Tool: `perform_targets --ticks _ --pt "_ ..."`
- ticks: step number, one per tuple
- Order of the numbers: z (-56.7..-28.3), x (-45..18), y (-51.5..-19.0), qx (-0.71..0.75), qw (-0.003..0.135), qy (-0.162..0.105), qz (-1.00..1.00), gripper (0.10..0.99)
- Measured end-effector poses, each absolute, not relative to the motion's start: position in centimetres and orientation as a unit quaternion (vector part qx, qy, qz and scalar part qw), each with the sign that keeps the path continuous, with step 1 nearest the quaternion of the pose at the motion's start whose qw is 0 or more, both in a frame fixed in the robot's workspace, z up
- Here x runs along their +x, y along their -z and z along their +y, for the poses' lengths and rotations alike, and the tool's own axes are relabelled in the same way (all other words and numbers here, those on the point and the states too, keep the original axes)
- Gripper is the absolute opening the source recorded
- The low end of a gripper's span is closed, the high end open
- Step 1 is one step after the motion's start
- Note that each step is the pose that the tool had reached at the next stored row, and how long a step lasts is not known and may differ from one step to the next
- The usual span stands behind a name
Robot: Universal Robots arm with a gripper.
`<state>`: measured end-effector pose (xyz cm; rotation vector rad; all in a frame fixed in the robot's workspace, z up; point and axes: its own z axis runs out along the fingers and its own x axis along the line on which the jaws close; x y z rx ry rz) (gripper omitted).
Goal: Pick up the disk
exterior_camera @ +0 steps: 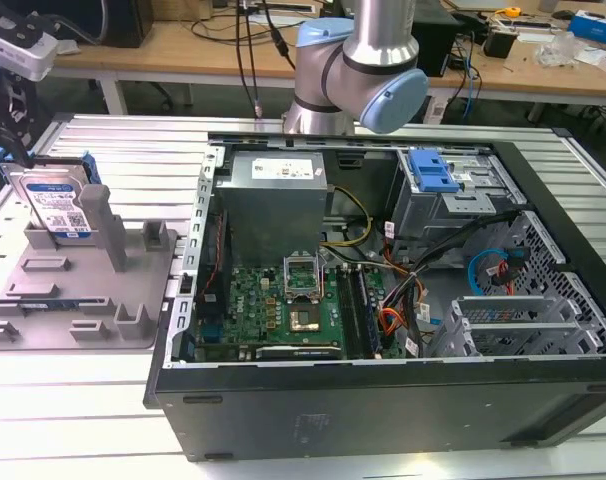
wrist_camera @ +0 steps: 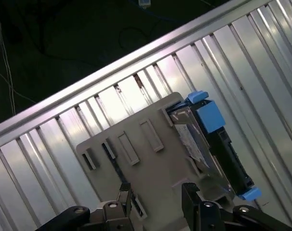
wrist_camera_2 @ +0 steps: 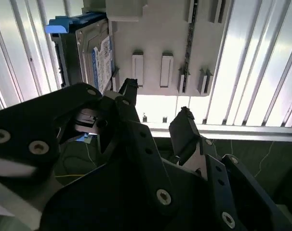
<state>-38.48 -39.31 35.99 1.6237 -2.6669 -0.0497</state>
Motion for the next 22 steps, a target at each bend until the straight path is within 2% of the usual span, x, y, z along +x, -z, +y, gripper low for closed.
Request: perform_targets --ticks 7,12,20,22 --pt "-39.31 -38.42 -35.75 0.62 0.009 0.013 -0.784 0.541" --pt "-39.3 -38.41 -35.65 0.657 0.002 0.007 -0.754 0.541" --pt "-39.23 -38.4 -35.63 0.678 0.0 0.004 -0.735 0.541" --pt "-38.37 -38.4 -35.63 0.679 0.0 0.004 -0.735 0.541"
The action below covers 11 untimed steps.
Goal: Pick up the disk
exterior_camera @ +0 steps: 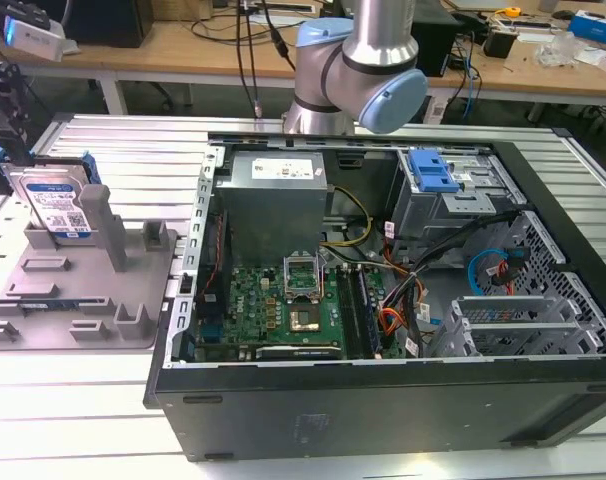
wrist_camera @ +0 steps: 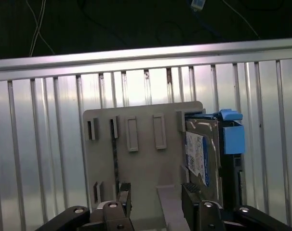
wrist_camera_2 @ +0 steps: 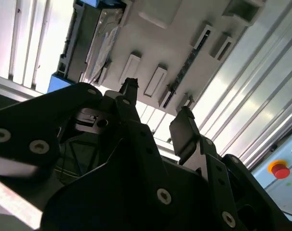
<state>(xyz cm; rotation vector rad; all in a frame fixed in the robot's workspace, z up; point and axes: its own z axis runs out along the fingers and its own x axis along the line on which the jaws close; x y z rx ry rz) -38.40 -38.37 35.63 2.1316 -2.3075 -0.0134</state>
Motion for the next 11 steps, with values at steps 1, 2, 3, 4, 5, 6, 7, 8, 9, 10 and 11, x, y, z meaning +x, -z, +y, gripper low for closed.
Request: perform_targets --ticks 1,2,3,4,5,6,7,8,9,10,11 --pt "-37.7 -38.4 -35.6 0.679 0.0 0.004 -0.734 0.541" --pt "-37.2 -38.4 -35.6 0.679 0.0 0.004 -0.734 0.541" --pt "-36.5 -38.4 -35.6 0.679 0.0 0.004 -0.734 0.541" --pt "-36.1 -38.4 -35.6 0.68 0.0 0.004 -0.733 0.541" --pt "-35.7 -38.4 -35.6 0.68 0.0 0.004 -0.733 0.541" --pt "-35.1 -38.5 -35.6 0.681 0.0 0.004 -0.733 0.541" --pt "-34.6 -38.5 -35.5 0.681 0.0 0.004 -0.732 0.541" --pt "-34.3 -38.5 -35.5 0.681 0.0 0.004 -0.732 0.541" --pt "-33.4 -38.5 -35.5 0.682 0.0 0.004 -0.731 0.541" --pt "-32.9 -38.5 -35.5 0.683 0.0 0.004 -0.731 0.541" --pt "-32.5 -38.6 -35.5 0.683 0.0 0.004 -0.73 0.541"
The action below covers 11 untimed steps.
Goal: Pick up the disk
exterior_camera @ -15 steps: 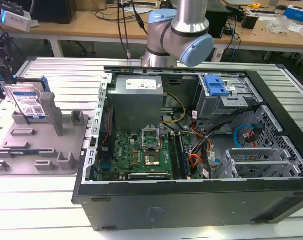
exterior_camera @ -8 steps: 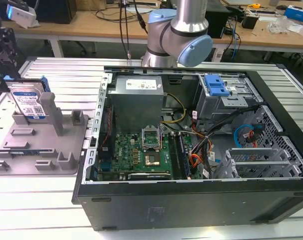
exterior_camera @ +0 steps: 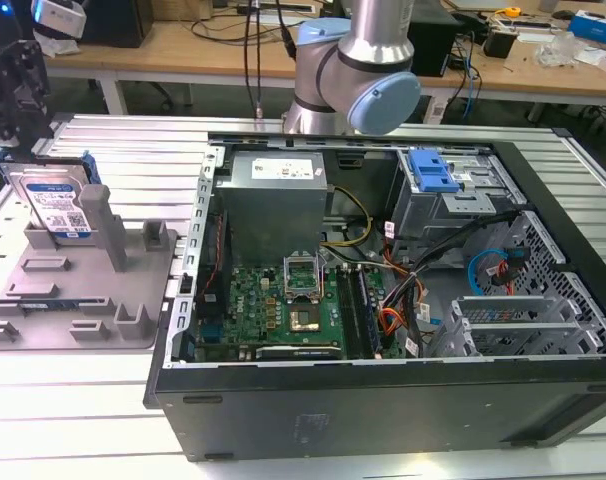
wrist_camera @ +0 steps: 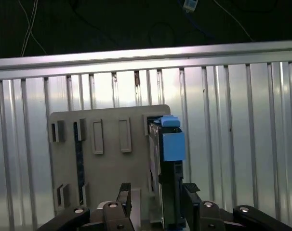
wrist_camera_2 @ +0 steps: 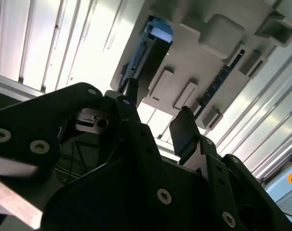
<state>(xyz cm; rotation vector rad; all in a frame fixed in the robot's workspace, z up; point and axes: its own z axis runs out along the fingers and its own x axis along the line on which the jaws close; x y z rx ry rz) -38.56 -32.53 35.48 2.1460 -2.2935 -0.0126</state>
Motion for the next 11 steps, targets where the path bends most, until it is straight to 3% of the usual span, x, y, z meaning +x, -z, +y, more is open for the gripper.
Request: perform_targets --ticks 11 --pt "-31.1 -41.1 -35.1 0.699 0.001 0.004 -0.715 0.541"
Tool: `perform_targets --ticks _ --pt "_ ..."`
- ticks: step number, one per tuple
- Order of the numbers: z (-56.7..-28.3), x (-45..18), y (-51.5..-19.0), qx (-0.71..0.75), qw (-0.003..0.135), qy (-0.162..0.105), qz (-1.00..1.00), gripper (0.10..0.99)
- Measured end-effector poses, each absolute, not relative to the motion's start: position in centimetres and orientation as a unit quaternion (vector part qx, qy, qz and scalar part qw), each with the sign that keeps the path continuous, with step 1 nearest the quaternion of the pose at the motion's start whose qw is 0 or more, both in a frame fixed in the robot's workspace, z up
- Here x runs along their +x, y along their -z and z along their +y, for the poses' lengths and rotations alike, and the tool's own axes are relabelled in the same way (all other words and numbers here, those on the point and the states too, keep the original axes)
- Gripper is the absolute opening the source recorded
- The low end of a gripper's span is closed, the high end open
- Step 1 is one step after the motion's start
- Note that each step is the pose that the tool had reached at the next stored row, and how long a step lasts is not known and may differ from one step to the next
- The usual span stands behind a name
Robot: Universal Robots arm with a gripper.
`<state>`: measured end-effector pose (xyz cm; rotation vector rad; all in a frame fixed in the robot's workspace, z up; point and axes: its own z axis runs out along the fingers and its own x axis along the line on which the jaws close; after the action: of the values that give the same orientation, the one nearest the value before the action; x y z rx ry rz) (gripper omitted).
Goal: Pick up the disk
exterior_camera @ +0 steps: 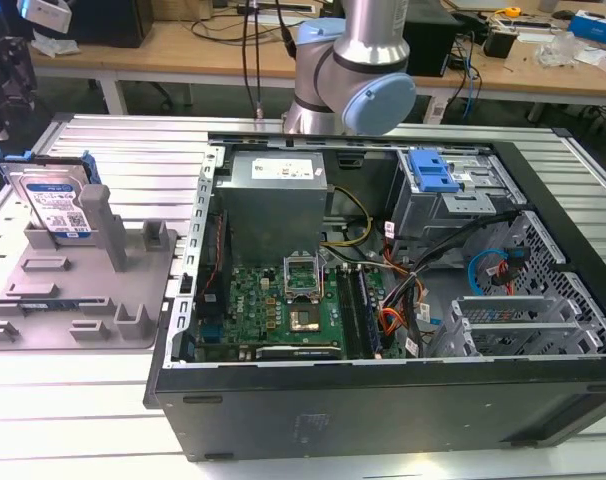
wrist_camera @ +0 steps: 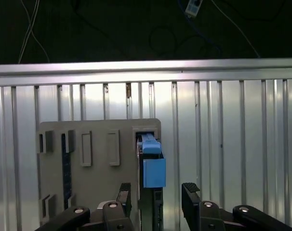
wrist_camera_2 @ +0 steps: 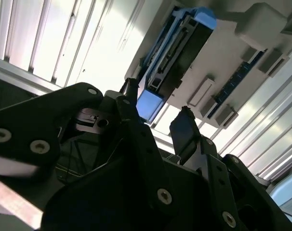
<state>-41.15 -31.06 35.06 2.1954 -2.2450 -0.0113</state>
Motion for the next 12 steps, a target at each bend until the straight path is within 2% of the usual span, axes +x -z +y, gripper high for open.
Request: perform_targets --ticks 12 --pt "-31.1 -41.87 -34.71 0.706 0.001 0.004 -0.709 0.541"
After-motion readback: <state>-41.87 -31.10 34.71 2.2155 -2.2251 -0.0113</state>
